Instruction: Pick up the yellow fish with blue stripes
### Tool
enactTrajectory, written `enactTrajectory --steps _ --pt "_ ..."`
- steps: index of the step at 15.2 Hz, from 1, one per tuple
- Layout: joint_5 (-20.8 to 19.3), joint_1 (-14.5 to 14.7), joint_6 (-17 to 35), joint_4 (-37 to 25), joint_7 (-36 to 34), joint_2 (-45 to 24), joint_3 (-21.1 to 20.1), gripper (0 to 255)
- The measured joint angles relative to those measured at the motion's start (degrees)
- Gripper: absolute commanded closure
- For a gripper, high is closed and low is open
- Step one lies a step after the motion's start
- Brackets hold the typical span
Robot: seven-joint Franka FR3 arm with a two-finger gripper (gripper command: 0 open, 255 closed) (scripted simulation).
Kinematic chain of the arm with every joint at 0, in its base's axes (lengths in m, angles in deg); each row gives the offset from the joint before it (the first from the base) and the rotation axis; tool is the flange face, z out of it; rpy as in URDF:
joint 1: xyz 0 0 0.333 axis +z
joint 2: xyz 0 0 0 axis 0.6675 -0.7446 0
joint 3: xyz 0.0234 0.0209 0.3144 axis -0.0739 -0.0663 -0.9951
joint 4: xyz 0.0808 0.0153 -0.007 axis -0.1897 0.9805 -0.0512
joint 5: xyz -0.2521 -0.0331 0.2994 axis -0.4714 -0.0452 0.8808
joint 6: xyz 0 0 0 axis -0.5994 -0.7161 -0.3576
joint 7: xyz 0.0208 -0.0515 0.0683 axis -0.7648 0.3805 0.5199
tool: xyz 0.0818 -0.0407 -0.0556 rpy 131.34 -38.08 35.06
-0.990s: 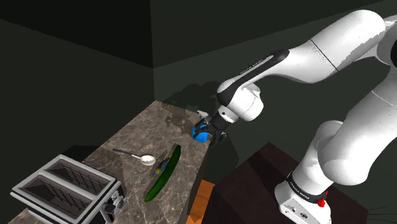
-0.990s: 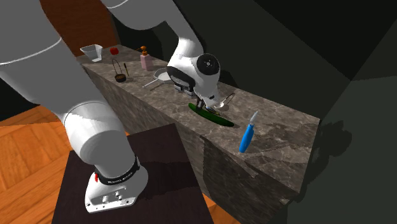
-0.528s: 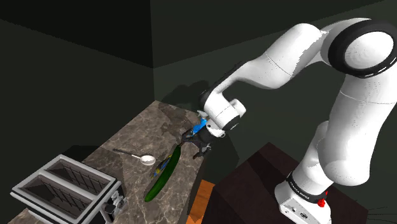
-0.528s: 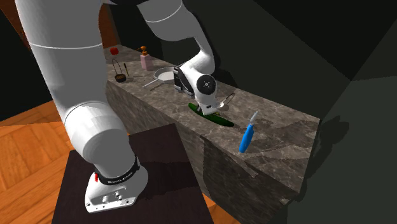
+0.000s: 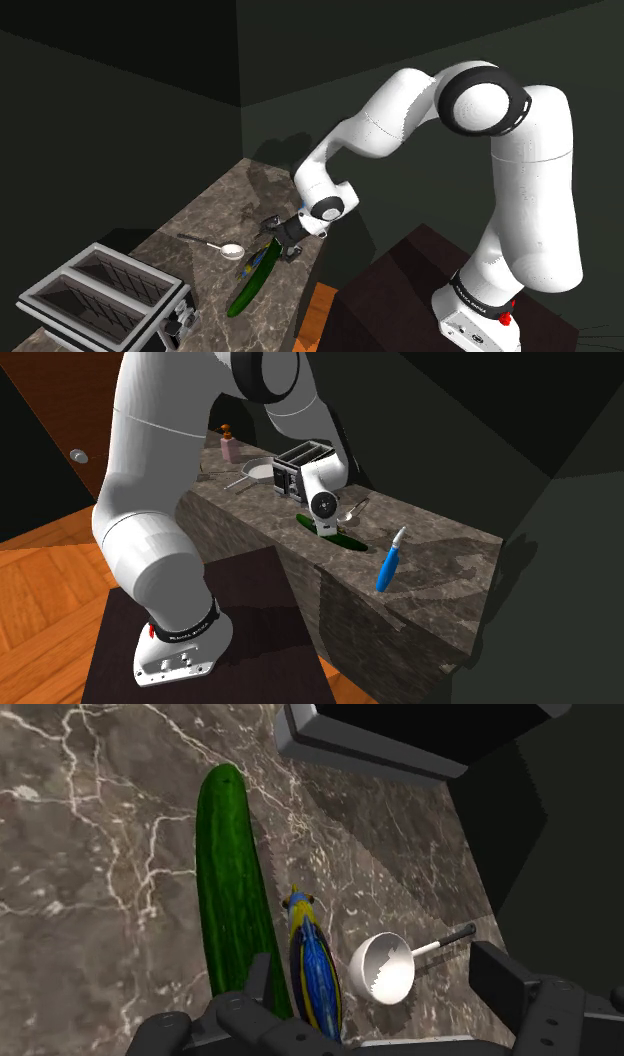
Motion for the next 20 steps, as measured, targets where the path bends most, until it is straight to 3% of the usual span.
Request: enactTrajectory --steps 3,9,10,20 --pt "3.44 0.53 -1.34 -2.77 1.68 -3.69 0.28 0" --pt "5.54 0.86 -3.38 -5.3 4.49 -8.62 1.19 0" --pt "5.7 0.89 -3.5 -5.34 4.68 -8.82 1.23 255" --pt "5.9 0.97 -3.64 -5.38 4.93 -8.96 1.23 255"
